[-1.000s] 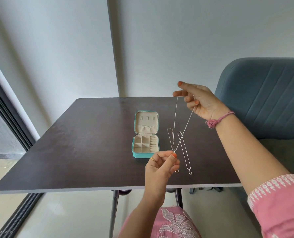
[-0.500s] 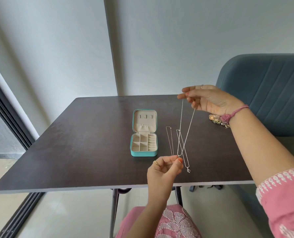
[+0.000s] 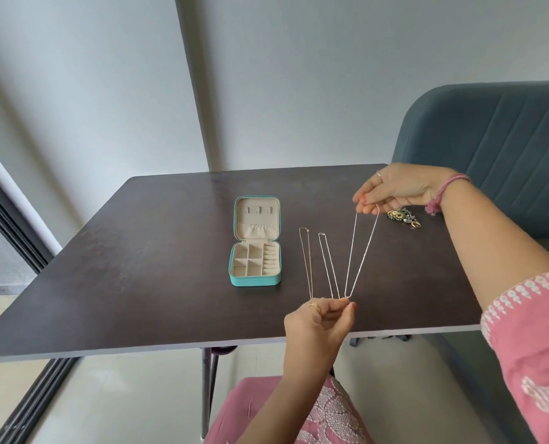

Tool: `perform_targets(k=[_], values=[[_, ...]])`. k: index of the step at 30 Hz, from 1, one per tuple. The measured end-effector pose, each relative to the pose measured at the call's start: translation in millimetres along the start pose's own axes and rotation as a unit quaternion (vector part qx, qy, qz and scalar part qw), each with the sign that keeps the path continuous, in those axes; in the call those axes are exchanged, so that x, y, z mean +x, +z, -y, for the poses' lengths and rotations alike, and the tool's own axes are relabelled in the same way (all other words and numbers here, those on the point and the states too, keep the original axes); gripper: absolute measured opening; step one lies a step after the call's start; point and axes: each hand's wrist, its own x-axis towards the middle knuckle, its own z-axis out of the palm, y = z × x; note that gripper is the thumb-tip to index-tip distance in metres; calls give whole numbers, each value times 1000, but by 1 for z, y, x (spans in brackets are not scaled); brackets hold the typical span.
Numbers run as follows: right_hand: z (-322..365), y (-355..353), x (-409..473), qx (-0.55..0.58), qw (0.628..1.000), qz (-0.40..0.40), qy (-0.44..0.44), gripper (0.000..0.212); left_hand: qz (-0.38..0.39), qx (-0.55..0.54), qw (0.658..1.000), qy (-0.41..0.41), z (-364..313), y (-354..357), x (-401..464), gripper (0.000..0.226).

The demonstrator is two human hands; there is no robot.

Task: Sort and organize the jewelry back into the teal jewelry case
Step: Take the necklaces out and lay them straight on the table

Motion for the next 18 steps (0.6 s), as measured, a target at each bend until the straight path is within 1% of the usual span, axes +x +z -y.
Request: perform_targets(k=[2, 5, 9, 11, 13, 16, 18], values=[[-13, -1, 10, -50, 998, -19, 15, 14, 4, 58, 997, 58, 5, 6, 1, 9], [-32, 6, 25, -89, 995, -47, 4, 13, 19, 130, 984, 121, 10, 16, 4, 18], [-59, 25, 45, -146, 985, -83, -23, 13, 20, 256, 944, 208, 14, 30, 13, 21], [-72, 32, 53, -163, 980, -106, -37, 13, 44, 311, 924, 219, 16, 36, 17, 25], [-83, 37, 61, -178, 975, -123, -49, 12, 71, 351, 908, 215, 17, 41, 21, 24], [-93, 43, 69, -191, 966, -161, -60, 9, 123, 425, 873, 205, 11, 47, 24, 43], [-97, 45, 74, -196, 961, -184, -60, 7, 142, 465, 854, 185, 5, 49, 25, 48]])
